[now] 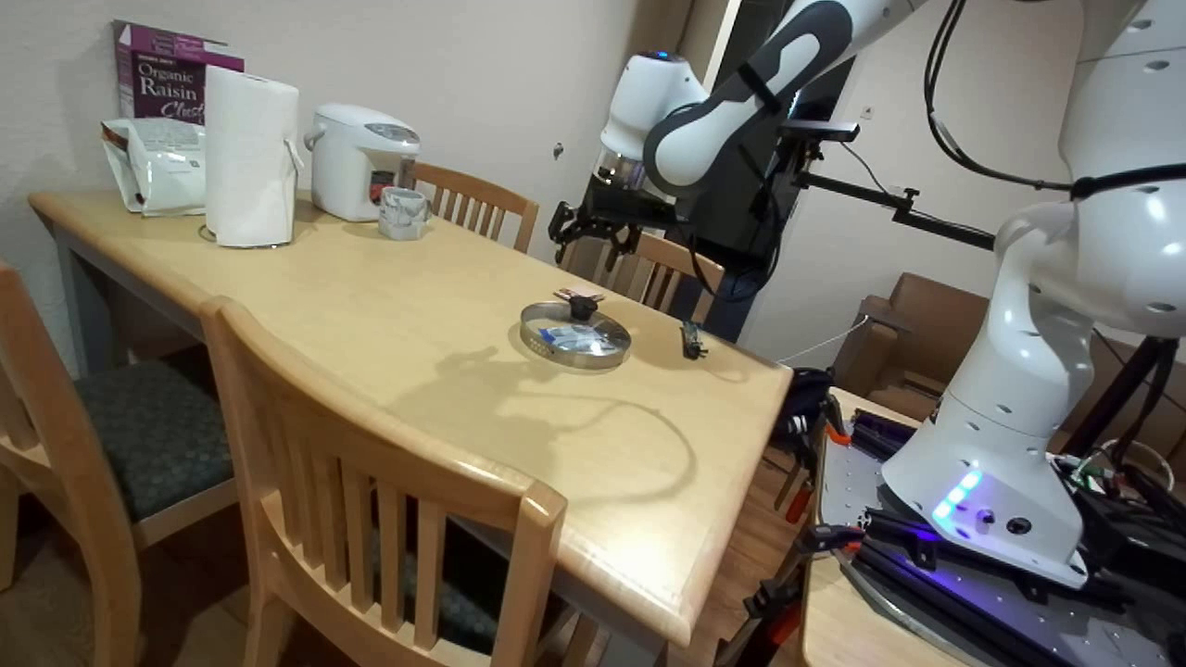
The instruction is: Place the glass lid on top of the white packet
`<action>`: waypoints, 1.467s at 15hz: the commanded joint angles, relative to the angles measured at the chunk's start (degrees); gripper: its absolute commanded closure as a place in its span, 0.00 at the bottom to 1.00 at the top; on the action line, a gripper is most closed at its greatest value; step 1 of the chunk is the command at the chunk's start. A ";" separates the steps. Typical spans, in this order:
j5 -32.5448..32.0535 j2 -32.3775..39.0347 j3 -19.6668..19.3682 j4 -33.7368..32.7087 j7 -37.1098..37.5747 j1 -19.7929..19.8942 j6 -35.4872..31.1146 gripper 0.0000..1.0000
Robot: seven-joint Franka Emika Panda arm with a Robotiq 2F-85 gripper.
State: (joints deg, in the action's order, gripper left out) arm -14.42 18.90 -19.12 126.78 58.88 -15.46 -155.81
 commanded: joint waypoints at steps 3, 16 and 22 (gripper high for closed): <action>-1.71 -0.40 1.59 0.12 3.87 2.44 0.18 0.00; -1.70 -0.40 1.69 0.13 4.17 2.44 0.18 0.00; -1.70 -0.40 1.69 0.13 4.17 2.44 0.18 0.00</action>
State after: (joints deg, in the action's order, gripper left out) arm -14.95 18.66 -19.29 127.08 62.38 -15.01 -155.87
